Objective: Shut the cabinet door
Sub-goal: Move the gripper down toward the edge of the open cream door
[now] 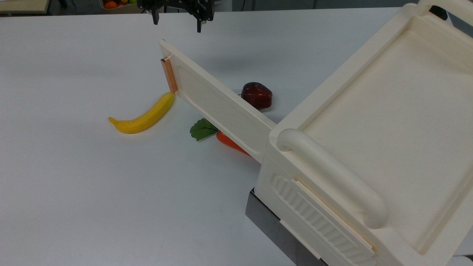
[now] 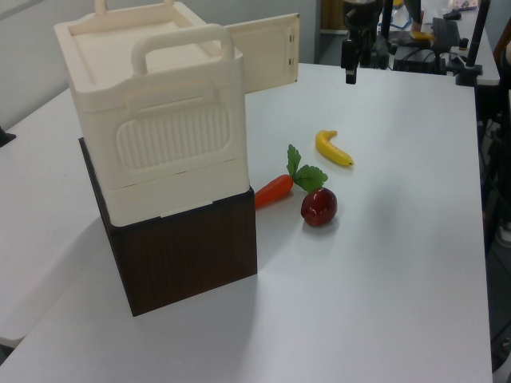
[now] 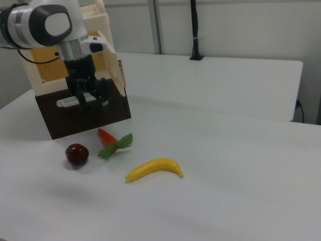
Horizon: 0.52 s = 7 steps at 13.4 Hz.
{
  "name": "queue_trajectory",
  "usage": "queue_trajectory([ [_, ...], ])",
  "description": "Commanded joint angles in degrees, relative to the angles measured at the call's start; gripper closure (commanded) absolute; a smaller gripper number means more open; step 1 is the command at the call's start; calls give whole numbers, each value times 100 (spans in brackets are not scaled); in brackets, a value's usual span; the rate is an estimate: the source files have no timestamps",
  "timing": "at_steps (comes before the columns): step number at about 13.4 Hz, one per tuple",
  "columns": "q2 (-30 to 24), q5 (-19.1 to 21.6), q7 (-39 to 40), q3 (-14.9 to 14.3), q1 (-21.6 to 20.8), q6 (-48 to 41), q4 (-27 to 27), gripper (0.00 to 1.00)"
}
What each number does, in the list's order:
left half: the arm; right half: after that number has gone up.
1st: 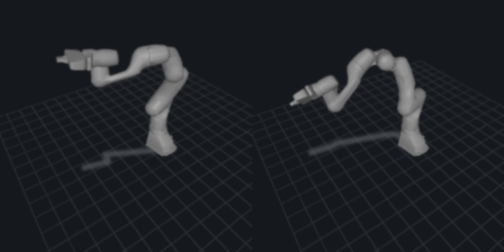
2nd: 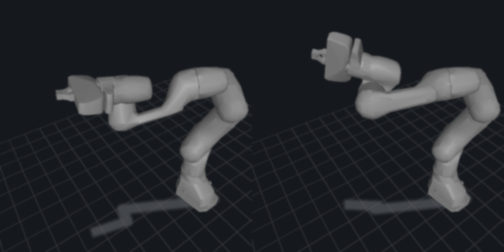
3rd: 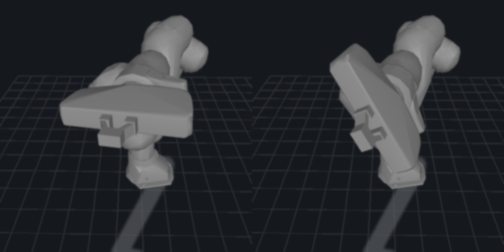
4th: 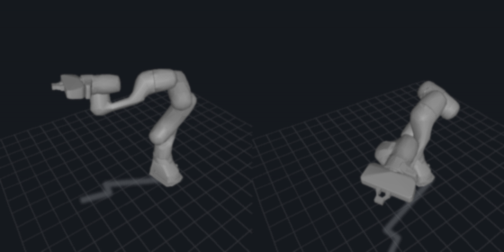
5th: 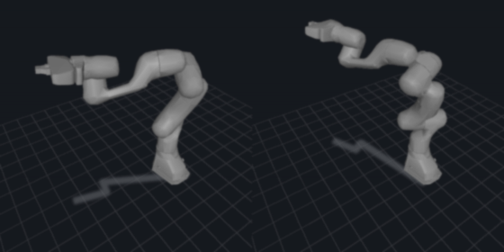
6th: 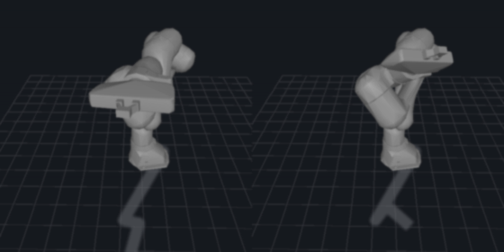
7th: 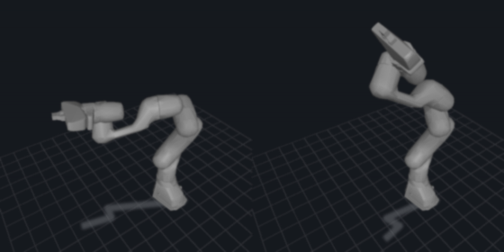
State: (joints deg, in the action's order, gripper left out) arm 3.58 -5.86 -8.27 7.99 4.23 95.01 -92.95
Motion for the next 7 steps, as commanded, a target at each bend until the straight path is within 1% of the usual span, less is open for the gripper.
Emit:
queue_trajectory([
  [1,-112,-20,106,-61,16,-26,-118,0],
  [5,-77,-3,106,-61,16,-26,-48,0],
  [6,-77,-3,115,-61,16,-9,-48,12],
  [7,-60,-3,115,-61,16,-17,-39,29],
])
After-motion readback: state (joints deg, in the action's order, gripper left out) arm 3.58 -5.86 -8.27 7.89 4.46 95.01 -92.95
